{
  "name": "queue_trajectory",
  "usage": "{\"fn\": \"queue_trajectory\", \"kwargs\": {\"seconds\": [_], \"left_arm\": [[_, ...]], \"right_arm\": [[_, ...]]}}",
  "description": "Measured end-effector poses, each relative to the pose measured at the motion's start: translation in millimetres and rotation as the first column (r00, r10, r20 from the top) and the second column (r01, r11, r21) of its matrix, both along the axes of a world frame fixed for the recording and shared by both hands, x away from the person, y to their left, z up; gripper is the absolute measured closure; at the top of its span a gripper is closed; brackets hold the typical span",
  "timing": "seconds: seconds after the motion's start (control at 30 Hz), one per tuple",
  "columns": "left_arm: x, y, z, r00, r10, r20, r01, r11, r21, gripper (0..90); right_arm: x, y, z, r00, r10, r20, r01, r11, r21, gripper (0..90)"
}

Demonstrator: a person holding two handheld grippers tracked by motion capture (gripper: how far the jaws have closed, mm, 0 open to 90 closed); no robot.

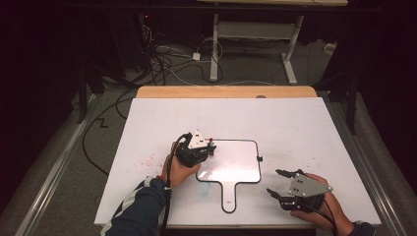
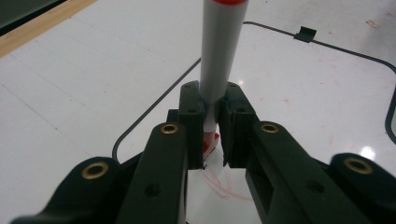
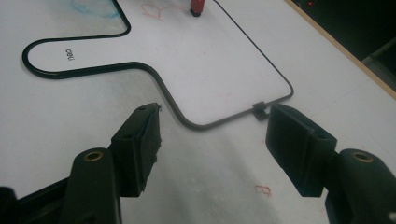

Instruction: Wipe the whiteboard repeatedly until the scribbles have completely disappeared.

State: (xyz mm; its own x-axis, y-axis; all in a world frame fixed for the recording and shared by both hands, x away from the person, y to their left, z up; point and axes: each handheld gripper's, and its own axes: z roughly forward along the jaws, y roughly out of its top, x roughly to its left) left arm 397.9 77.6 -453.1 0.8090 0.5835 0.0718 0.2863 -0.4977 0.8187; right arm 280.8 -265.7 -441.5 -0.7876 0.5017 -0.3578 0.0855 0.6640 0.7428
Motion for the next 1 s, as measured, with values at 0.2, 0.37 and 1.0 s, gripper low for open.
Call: {"fn": "queue_trajectory", "kwargs": {"seconds": [0.2,0.37,1.0], "left_arm": [[12.9,-2.5,-2.0,0.9992,0.038,0.012,-0.038,0.9992,-0.011,78.8],[-0.9,4.2,0.1,0.9999,-0.001,-0.014,0.001,1.0,-0.002,78.8],[8.6,8.9,-3.4,0.9983,0.056,0.019,-0.056,0.9985,-0.004,78.8]], "right_arm": [[-0.4,2.1,-0.1,1.0,0.004,0.001,-0.004,1.0,-0.004,36.4],[1.0,0.4,-0.9,1.0,0.0,-0.004,0.0,1.0,0.0,36.4],[-0.4,1.3,0.9,1.0,0.003,0.004,-0.003,1.0,-0.001,36.5]]}}
